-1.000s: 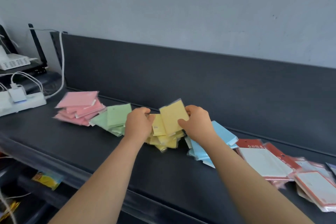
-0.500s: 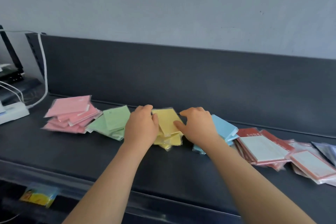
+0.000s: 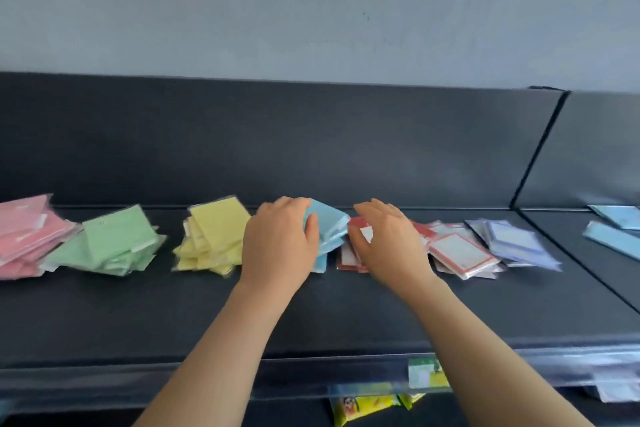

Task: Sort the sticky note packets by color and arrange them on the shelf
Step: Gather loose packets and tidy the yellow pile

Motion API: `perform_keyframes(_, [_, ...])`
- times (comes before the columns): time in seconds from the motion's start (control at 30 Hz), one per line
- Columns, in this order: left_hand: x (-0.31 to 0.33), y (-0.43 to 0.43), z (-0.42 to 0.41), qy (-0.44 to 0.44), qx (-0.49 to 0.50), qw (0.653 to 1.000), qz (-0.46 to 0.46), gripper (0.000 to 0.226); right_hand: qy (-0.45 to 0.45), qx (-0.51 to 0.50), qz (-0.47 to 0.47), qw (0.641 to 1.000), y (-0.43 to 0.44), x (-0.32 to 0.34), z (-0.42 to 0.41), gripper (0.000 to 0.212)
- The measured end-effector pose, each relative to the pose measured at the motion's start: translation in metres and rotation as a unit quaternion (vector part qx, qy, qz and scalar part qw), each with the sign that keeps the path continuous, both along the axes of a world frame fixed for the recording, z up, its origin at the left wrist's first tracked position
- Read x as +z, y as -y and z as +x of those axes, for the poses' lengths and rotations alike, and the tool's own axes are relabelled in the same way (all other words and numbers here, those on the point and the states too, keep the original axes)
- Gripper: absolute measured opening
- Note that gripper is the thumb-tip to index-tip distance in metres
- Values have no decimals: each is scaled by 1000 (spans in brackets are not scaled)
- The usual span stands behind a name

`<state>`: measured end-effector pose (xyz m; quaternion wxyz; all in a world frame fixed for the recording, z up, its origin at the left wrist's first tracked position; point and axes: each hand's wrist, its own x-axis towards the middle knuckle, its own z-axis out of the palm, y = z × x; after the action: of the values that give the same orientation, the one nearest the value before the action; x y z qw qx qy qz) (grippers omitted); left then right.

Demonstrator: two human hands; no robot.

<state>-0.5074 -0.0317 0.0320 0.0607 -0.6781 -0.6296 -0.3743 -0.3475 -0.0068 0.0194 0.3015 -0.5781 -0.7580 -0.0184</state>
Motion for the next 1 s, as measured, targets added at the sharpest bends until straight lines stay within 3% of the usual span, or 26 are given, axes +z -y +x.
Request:
perform_keyframes(0.57, [-24, 10, 313, -10, -135, 989, -60, 27, -4, -153, -78, 985, 61, -16, 326, 32])
perform_keyframes(0.67, [-30, 3, 353, -56, -143, 985, -76, 26, -4, -176, -88, 980, 62, -23, 368, 33])
perform_keyframes(1.0, [-47, -62, 446, -57, -181, 966, -175, 29, -35, -230, -152, 961, 17, -41, 461, 35])
